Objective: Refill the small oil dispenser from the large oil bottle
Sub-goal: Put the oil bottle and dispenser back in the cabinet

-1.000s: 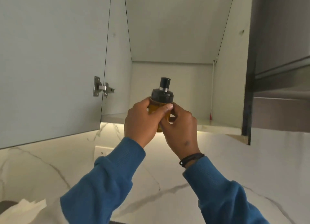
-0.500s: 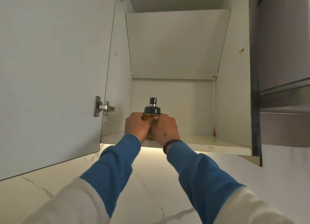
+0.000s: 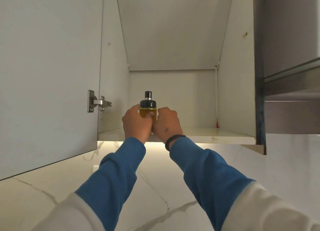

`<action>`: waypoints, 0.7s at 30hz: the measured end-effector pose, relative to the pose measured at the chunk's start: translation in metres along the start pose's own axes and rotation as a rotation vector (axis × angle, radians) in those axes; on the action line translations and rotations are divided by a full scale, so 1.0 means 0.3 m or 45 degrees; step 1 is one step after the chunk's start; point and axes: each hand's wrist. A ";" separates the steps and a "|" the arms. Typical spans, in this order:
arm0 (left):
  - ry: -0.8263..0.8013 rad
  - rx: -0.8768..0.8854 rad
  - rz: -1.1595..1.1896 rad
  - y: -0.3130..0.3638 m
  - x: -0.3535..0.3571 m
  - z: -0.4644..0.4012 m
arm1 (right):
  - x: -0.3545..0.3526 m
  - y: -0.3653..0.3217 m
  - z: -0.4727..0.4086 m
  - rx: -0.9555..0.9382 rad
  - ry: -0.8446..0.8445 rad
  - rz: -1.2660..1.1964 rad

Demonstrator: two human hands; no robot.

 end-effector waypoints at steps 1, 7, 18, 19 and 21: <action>0.065 0.079 0.034 0.006 0.009 0.025 | -0.009 0.013 0.025 -0.058 0.062 -0.049; 0.152 0.470 0.291 0.026 0.128 0.237 | -0.025 0.170 0.240 -0.352 0.519 -0.317; -0.412 0.195 0.662 -0.122 0.518 0.822 | 0.012 0.691 0.769 0.176 0.672 -0.235; -0.490 0.116 0.671 -0.163 0.559 0.876 | 0.035 0.742 0.821 0.286 0.637 -0.225; -0.644 -0.082 0.688 -0.261 0.638 0.984 | 0.085 0.846 0.933 0.480 0.538 -0.210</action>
Point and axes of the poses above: each hand's wrist, its own z-axis away from the middle knuckle, its own x-axis out of the palm, y = z × x, and after that the axes turned 7 degrees about -y, right-handed
